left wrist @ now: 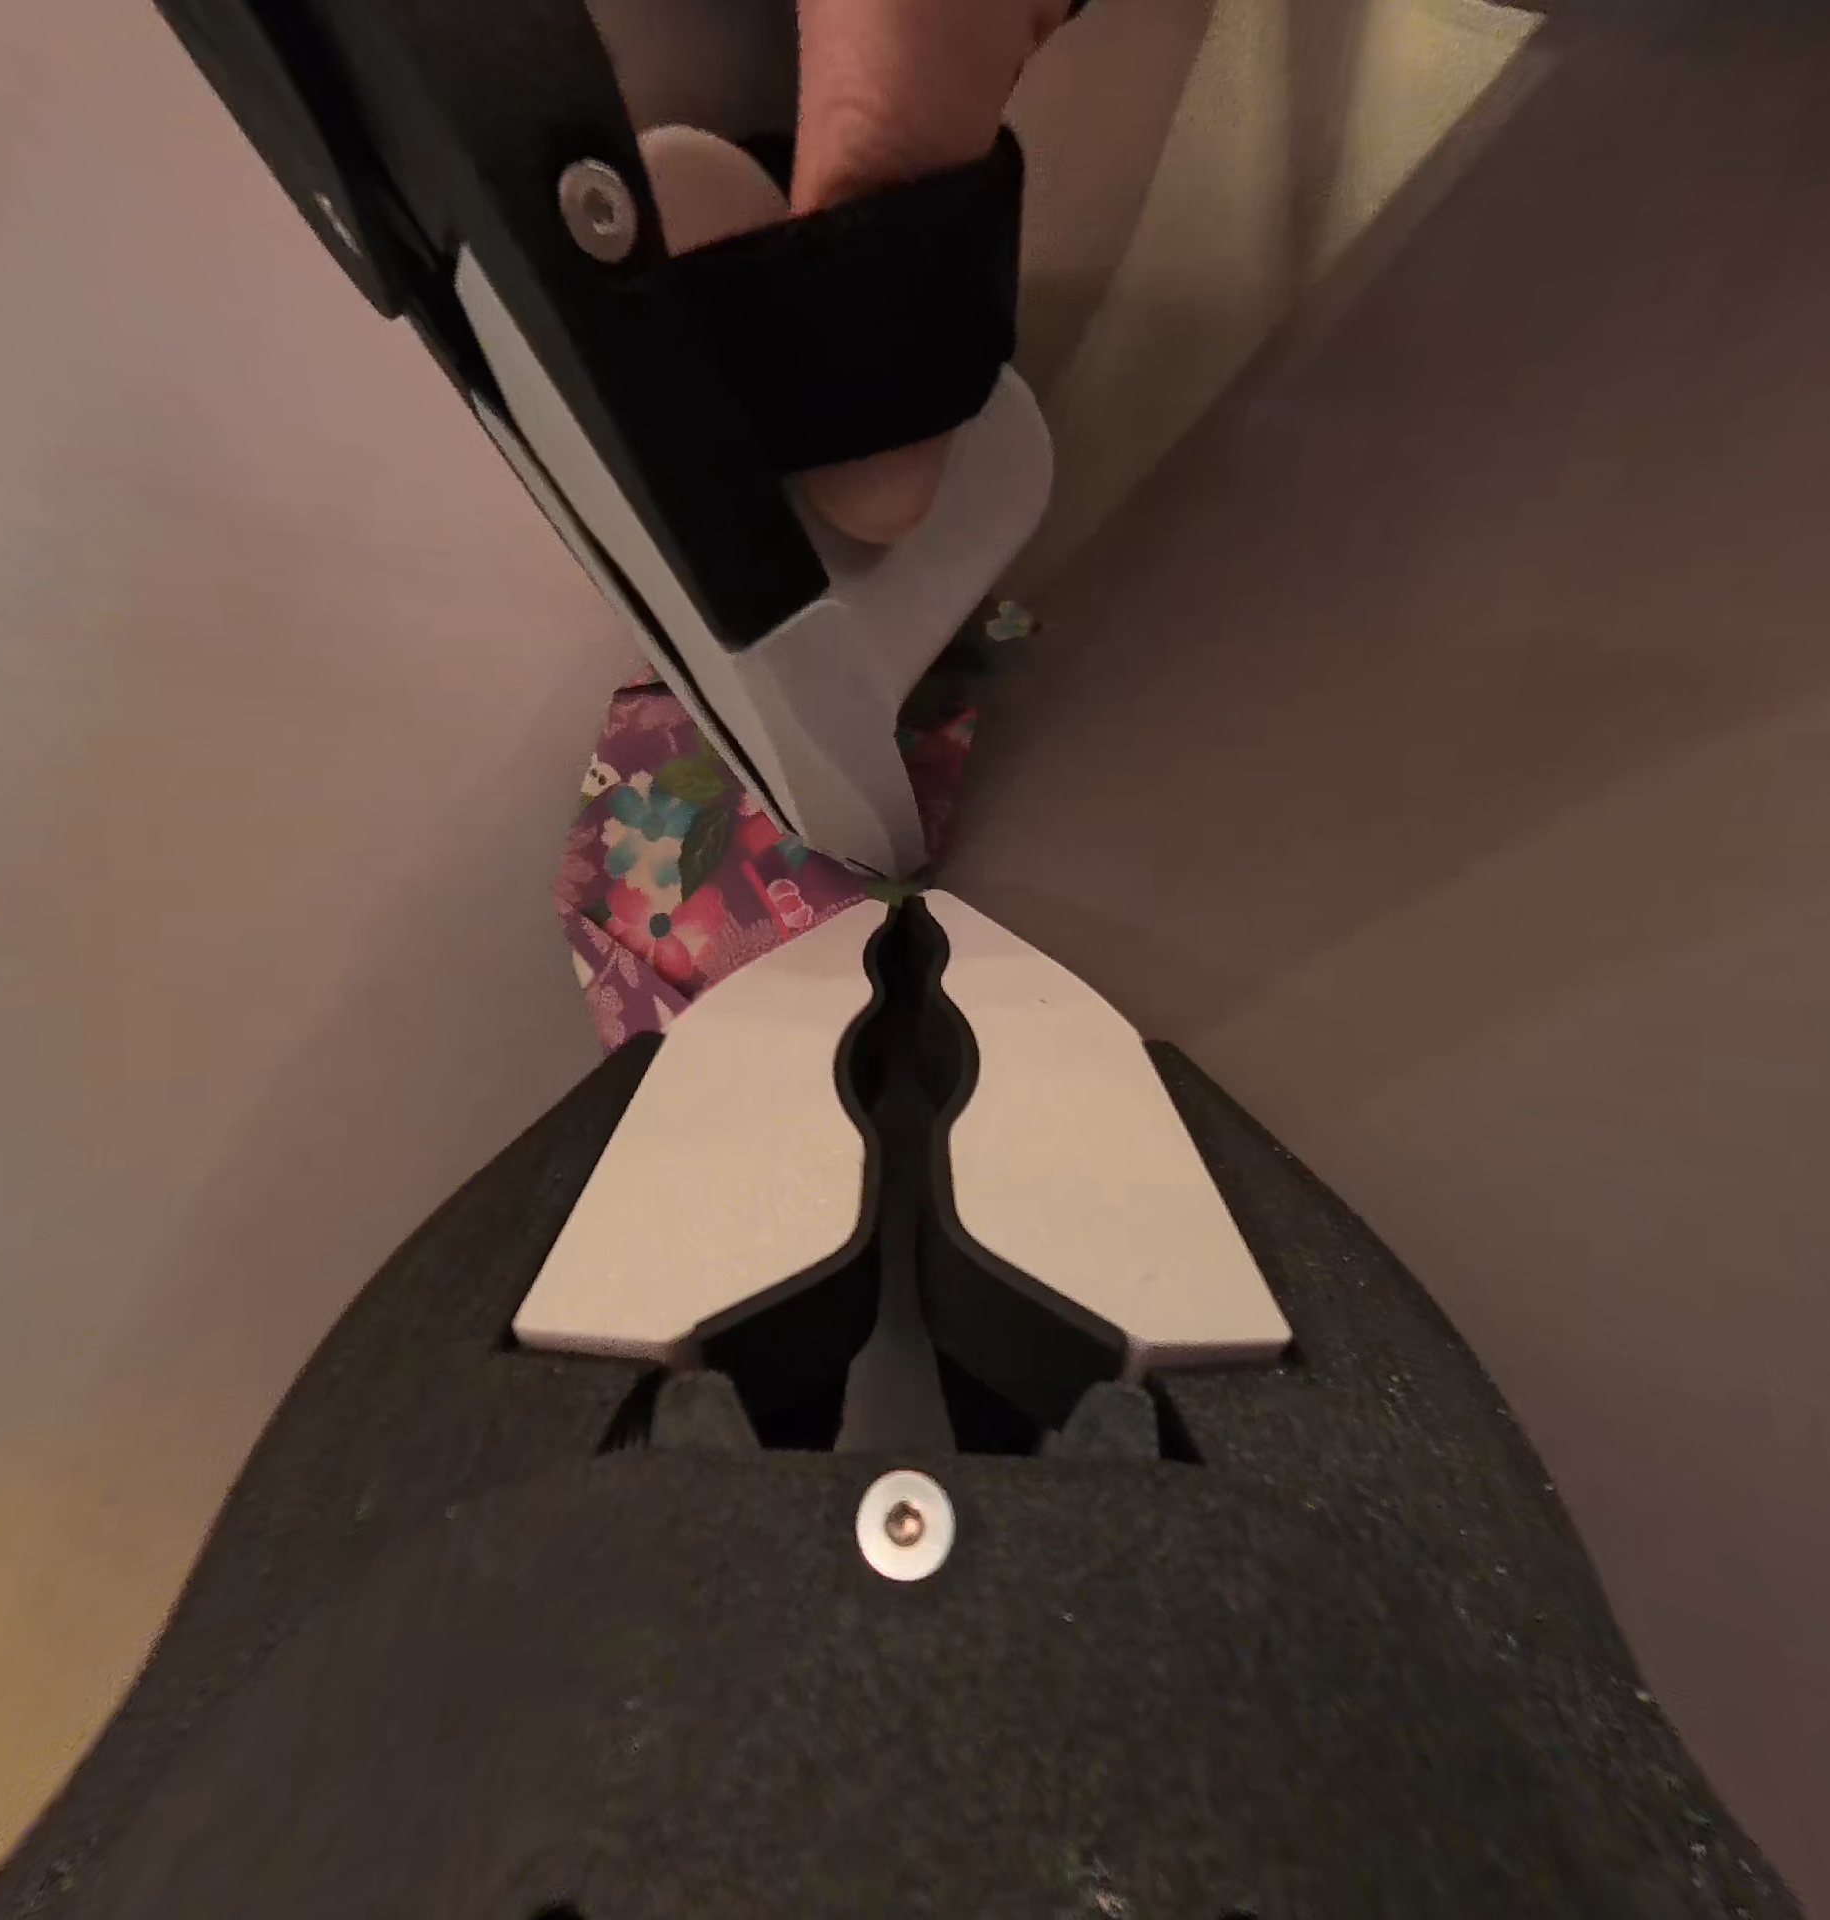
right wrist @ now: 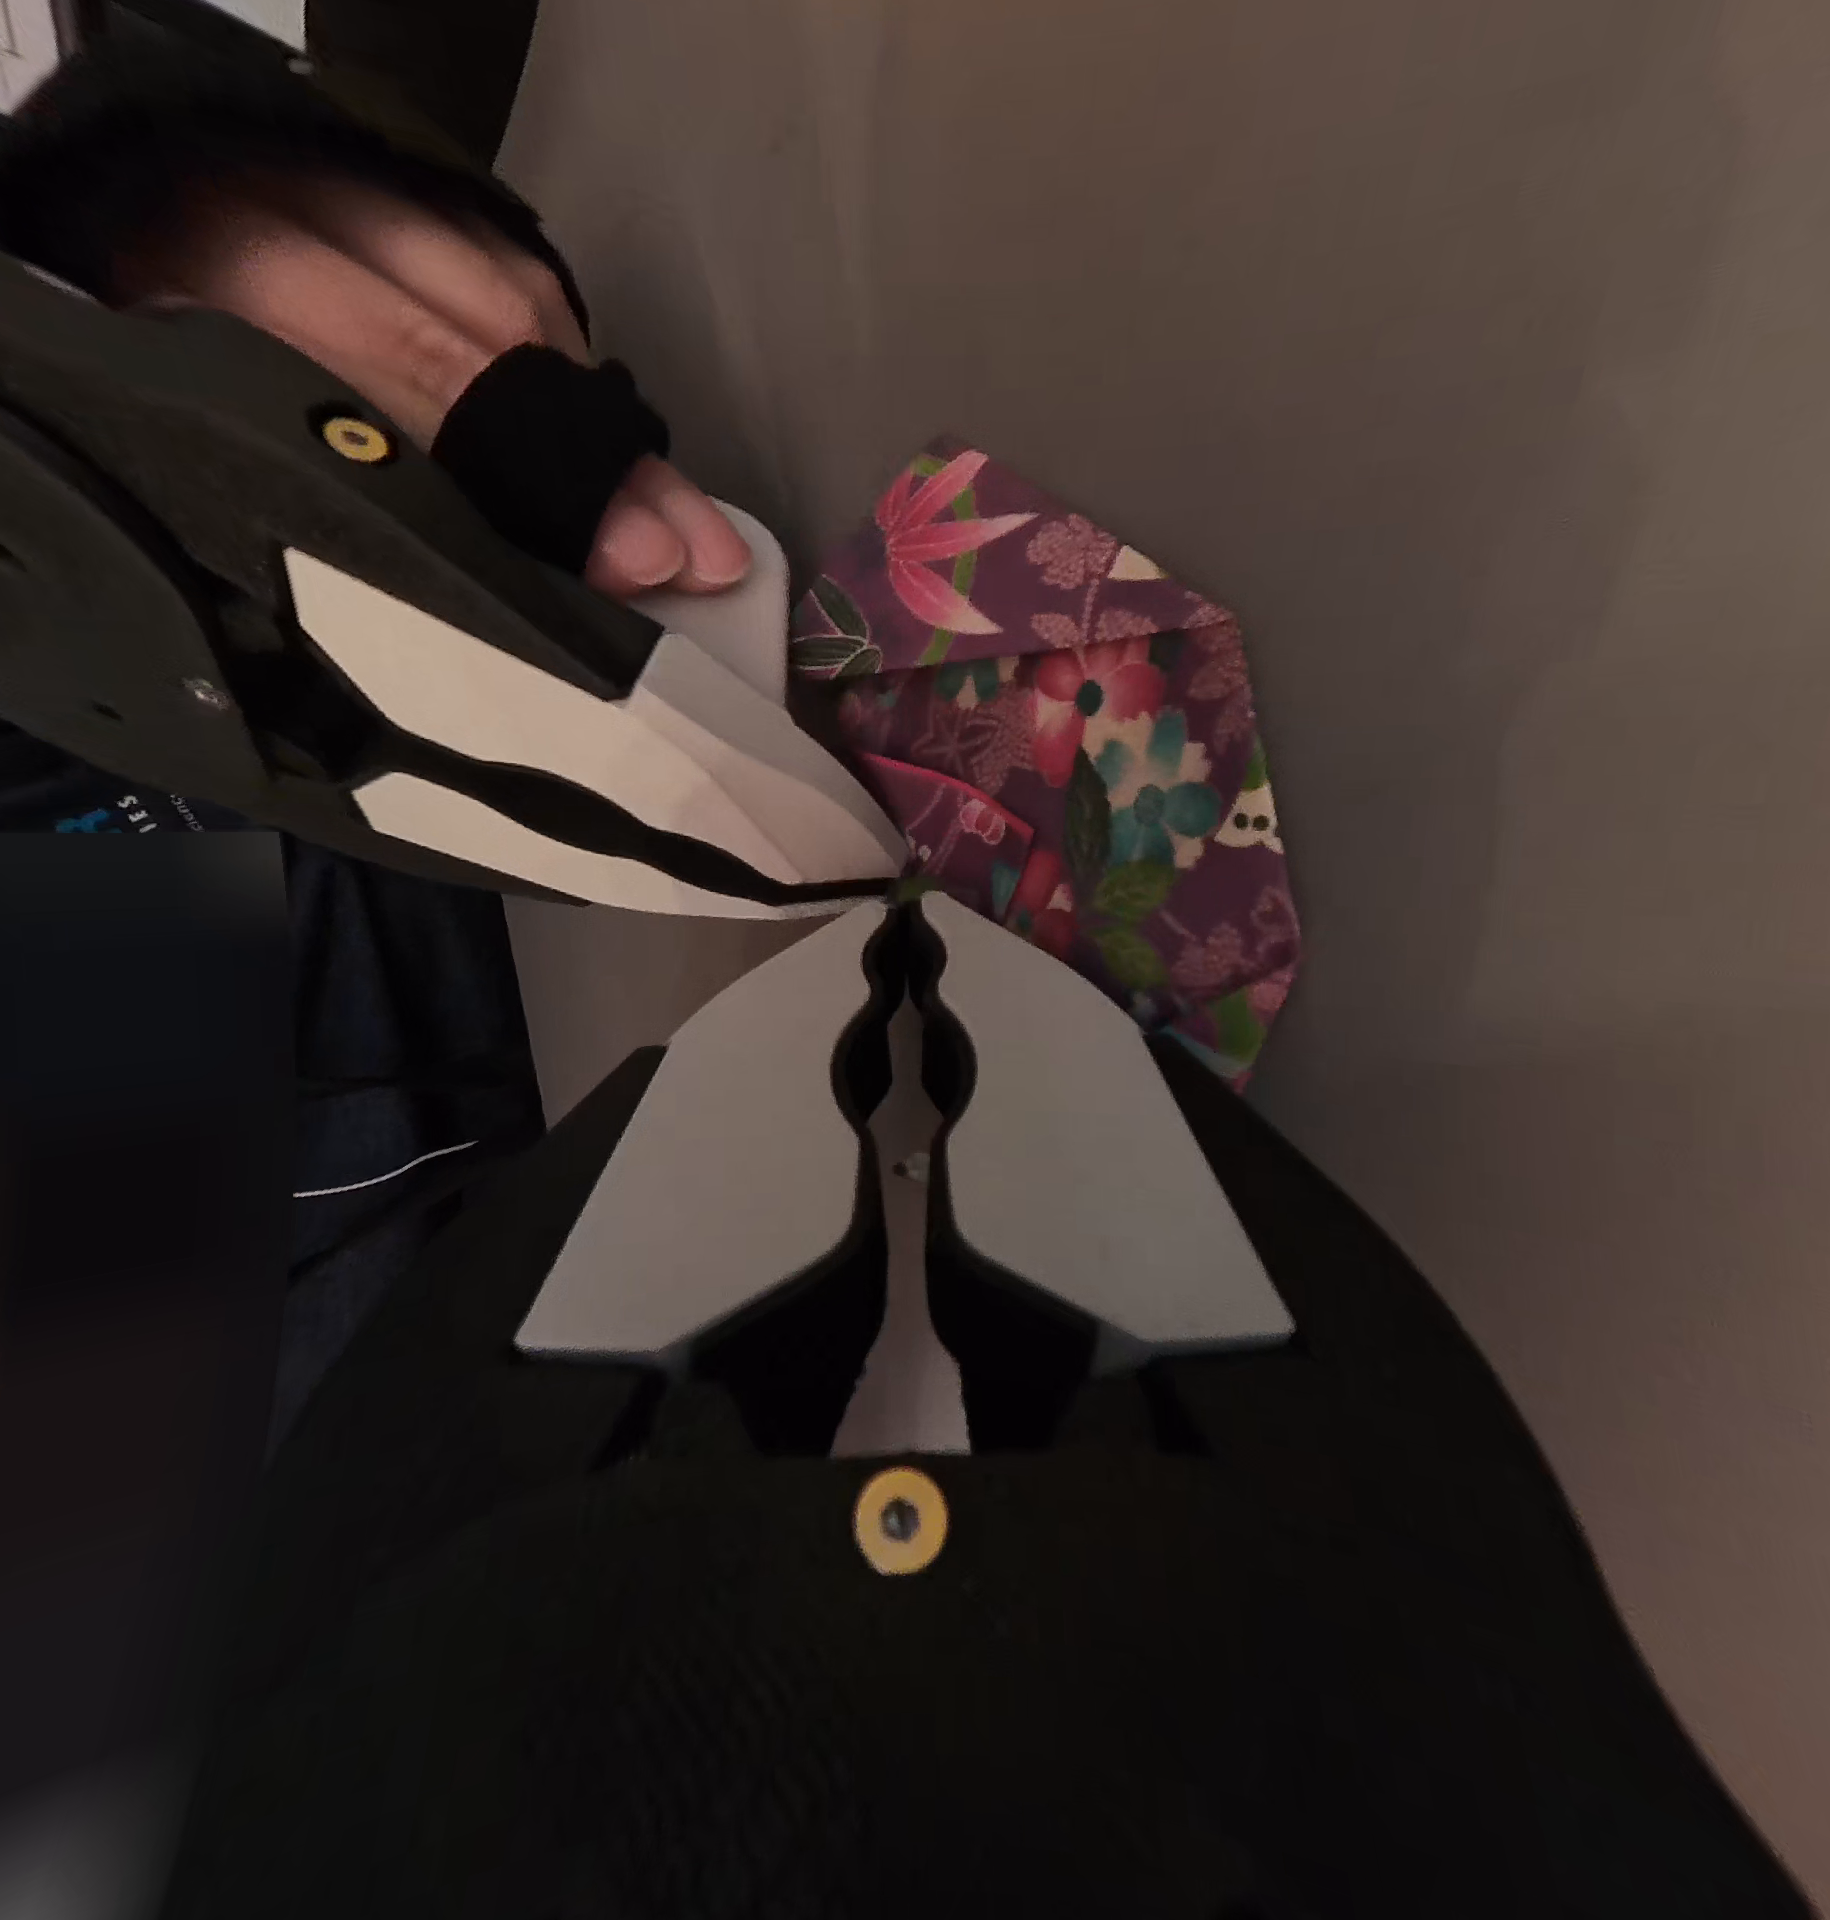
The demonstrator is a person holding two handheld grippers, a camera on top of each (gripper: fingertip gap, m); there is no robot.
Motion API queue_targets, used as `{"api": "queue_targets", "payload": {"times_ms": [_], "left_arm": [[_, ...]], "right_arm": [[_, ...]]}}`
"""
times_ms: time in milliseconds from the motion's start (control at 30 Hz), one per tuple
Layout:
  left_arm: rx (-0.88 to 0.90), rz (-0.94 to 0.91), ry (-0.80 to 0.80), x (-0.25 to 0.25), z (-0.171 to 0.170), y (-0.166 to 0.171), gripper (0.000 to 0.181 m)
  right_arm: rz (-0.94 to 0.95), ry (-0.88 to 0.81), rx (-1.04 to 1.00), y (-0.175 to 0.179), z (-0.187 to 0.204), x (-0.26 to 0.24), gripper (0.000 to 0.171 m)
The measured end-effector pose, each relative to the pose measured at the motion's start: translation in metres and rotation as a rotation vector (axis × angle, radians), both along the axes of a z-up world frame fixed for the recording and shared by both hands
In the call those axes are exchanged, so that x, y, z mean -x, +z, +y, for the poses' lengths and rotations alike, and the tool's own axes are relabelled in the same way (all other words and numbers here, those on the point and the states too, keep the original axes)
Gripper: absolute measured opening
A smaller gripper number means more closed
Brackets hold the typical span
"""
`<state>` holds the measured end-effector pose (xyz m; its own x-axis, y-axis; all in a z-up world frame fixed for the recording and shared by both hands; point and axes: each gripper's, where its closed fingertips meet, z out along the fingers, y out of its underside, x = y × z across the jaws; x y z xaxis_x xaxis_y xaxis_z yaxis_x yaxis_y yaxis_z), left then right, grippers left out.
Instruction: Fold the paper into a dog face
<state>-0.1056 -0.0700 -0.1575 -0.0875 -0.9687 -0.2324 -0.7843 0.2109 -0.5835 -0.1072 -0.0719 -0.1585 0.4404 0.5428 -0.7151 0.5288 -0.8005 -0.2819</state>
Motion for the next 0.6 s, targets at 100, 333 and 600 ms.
{"api": "queue_targets", "payload": {"times_ms": [100, 333, 600], "left_arm": [[-0.078, -0.049, 0.074, 0.001, 0.002, 0.001, 0.000], [-0.273, -0.027, 0.235, 0.013, 0.013, 0.002, 0.000], [-0.450, 0.028, 0.263, 0.016, 0.014, 0.003, 0.000]], "right_arm": [[0.011, -0.005, 0.010, 0.000, 0.000, 0.000, 0.002], [0.020, -0.012, 0.008, 0.001, 0.000, 0.000, 0.002], [0.028, -0.011, 0.007, 0.001, 0.000, 0.000, 0.002]]}}
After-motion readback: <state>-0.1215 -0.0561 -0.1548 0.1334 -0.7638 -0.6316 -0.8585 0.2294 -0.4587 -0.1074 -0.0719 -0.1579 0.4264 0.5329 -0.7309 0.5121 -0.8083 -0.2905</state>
